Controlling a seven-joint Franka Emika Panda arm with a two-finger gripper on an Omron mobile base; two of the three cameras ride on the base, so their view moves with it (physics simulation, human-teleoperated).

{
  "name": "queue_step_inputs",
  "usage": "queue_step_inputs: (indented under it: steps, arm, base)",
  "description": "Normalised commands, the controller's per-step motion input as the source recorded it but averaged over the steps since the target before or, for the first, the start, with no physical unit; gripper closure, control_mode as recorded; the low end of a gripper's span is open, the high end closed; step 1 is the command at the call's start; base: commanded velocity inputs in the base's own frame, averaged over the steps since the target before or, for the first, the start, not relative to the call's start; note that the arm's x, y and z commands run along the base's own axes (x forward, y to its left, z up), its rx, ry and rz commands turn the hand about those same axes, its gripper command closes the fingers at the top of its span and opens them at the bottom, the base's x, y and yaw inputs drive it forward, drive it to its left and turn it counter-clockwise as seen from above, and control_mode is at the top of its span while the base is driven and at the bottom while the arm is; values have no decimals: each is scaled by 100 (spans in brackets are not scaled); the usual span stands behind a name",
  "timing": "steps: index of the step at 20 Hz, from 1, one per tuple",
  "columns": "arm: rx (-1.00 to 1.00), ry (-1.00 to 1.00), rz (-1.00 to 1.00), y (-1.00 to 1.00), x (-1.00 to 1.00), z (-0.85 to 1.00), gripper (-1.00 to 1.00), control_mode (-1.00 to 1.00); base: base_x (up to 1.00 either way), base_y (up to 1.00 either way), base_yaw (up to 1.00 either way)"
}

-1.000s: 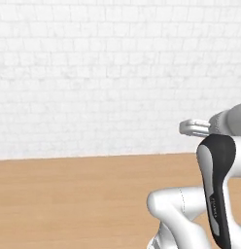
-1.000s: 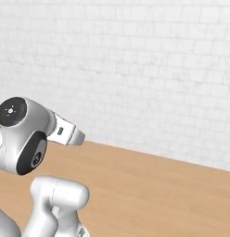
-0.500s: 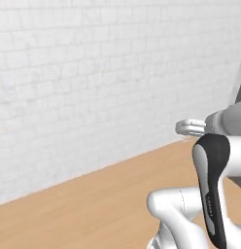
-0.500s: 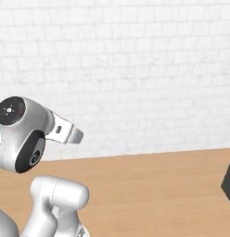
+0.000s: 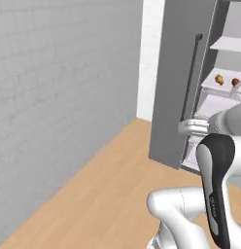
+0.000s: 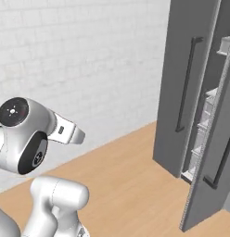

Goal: Place one potato and one chicken drumstick in each tupperware on the nearby counter, to pack two identical lunches.

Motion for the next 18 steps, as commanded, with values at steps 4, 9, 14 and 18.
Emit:
queue_step_inputs:
  steps: [4,9,14,18]
  arm:
    - [0,0,0,0,0,0,-100,100]
    - [0,0,0,0,0,0,-100,100]
    - [0,0,0,0,0,0,-100,100]
    - [0,0,0,0,0,0,-100,100]
  base:
    - [91,81,-70]
    - [100,49,-51]
    - [100,15,-53]
    - [100,0,-49]
